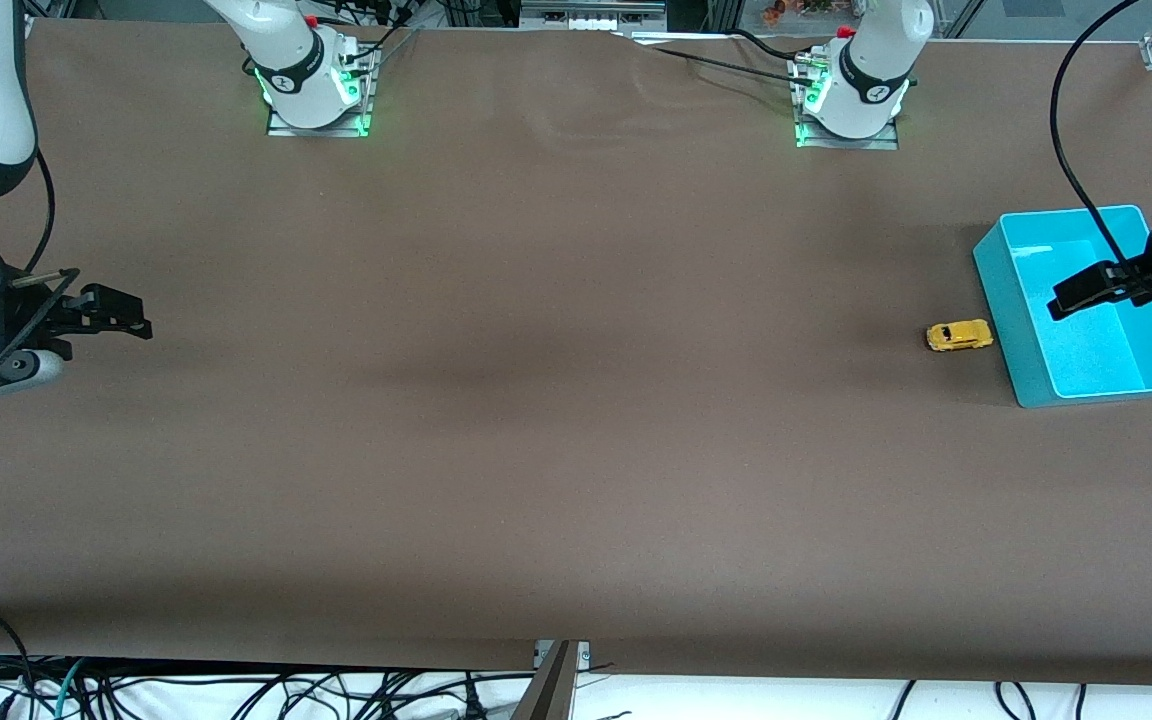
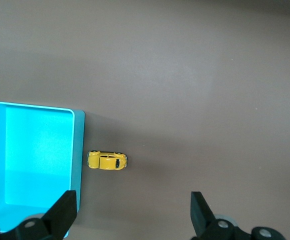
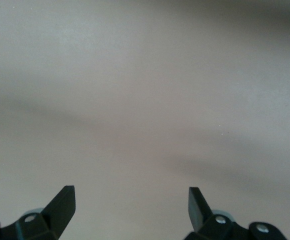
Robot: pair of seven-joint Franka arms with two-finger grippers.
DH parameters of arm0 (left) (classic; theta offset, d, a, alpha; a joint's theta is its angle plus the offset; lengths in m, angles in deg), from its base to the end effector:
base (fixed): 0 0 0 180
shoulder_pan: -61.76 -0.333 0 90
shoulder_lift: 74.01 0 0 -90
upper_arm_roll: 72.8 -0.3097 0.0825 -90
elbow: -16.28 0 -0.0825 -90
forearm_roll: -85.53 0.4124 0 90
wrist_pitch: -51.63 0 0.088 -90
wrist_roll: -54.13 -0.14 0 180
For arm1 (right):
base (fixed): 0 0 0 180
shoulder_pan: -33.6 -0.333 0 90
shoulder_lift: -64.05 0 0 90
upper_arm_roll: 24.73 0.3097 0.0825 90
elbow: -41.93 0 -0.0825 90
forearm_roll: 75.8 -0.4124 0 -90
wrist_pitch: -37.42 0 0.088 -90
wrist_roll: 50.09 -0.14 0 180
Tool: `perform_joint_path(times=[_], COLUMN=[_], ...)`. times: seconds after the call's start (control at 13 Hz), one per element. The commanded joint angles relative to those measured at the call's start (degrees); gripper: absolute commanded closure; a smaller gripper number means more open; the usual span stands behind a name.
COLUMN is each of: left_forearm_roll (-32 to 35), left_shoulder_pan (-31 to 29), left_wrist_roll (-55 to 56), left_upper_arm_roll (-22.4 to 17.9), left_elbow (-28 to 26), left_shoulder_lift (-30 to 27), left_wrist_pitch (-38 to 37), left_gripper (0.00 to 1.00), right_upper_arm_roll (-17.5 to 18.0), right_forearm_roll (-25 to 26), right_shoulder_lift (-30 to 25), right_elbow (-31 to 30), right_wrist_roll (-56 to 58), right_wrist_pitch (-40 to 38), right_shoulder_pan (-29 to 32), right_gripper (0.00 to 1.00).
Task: Wind and store yellow beetle car
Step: 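Move the left gripper from the bin down toward the car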
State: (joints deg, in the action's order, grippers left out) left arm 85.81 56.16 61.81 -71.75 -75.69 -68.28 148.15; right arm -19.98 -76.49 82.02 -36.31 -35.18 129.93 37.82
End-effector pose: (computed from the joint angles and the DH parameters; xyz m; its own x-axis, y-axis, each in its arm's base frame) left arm 0.6158 0.0500 0.5176 0.9772 0.2113 -0.0200 0.2113 -0.9774 -0.0057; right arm 0.6716 0.0010 0.4948 0.9633 0.2632 -0.0517 0.2606 -0.9640 -0.0526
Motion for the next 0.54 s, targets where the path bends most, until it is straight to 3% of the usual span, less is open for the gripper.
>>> perform_joint_path(times=[0.0, 0.23, 0.46], left_forearm_roll=[1.1, 0.5, 0.8], left_shoulder_pan=[-0.3, -1.7, -2.6], left_wrist_roll=[0.3, 6.2, 17.9], left_upper_arm_roll=[0.4, 0.4, 0.4], left_elbow=[1.0, 0.7, 0.5], left_shoulder_lift=[0.5, 5.5, 5.3], left_wrist_pitch=[-0.3, -2.4, -6.4], left_gripper=[0.00, 0.00, 0.00], right_upper_arm_roll=[-0.1, -0.2, -0.2], right_forearm_roll=[1.6, 3.5, 5.6], right_shoulder_lift=[-3.1, -6.6, -9.2], right_elbow=[0.6, -0.8, -5.9], right_wrist_roll=[-1.2, -1.3, -1.7], right_wrist_pitch=[-1.1, -1.5, -2.5], right_shoulder_pan=[0.1, 0.2, 0.2], right_gripper=[0.00, 0.00, 0.00])
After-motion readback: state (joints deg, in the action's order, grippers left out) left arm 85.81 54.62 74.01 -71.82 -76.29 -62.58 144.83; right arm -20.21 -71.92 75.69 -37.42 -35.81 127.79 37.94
